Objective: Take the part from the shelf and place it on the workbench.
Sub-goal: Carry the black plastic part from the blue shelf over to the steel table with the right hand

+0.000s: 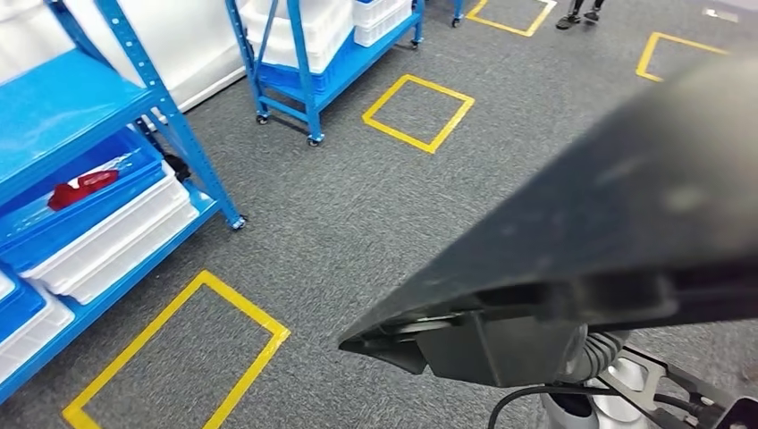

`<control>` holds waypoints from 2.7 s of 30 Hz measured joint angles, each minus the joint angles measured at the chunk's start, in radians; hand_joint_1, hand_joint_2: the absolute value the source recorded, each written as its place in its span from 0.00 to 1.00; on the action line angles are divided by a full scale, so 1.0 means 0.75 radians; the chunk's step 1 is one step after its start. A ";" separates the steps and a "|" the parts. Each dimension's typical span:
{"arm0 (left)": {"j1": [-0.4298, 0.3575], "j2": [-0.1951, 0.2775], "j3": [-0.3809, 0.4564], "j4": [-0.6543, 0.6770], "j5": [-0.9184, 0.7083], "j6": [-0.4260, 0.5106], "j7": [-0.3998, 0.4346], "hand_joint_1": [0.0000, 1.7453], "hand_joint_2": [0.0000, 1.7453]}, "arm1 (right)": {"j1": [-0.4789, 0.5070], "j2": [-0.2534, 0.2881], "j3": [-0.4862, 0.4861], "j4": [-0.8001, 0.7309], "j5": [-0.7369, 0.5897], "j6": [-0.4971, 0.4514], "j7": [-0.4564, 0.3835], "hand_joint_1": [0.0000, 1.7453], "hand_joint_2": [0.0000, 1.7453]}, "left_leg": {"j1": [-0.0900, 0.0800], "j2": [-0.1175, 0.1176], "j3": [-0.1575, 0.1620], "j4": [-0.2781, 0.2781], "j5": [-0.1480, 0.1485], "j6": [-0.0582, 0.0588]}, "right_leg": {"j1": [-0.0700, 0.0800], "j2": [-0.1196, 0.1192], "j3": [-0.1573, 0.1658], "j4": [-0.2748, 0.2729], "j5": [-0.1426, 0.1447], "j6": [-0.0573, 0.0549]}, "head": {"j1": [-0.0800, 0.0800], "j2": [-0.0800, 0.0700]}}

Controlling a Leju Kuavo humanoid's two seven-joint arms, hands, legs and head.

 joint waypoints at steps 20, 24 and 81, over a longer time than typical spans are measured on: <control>0.005 0.020 0.001 0.000 -0.011 -0.001 -0.006 0.00 0.00 | -0.040 0.021 0.005 0.059 0.047 -0.085 0.060 1.00 1.00 | 0.002 -0.013 0.013 -0.115 0.105 0.058 | -0.011 0.019 -0.192 0.373 -0.138 0.063 | 0.001 0.000; 0.002 0.021 0.001 0.000 -0.016 -0.020 -0.014 0.00 0.00 | -0.046 0.024 0.006 0.079 0.057 -0.098 0.061 1.00 1.00 | -0.003 0.039 0.034 -0.115 0.087 0.039 | 0.009 -0.074 -0.025 0.048 -0.007 0.039 | 0.001 0.000; 0.013 0.040 0.027 0.000 0.012 0.041 0.159 0.00 0.00 | -0.045 0.053 0.034 0.134 0.046 -0.149 0.061 1.00 1.00 | -0.005 -0.009 -0.002 -0.118 0.112 0.067 | -0.008 0.024 -0.192 0.367 -0.146 0.069 | 0.001 0.000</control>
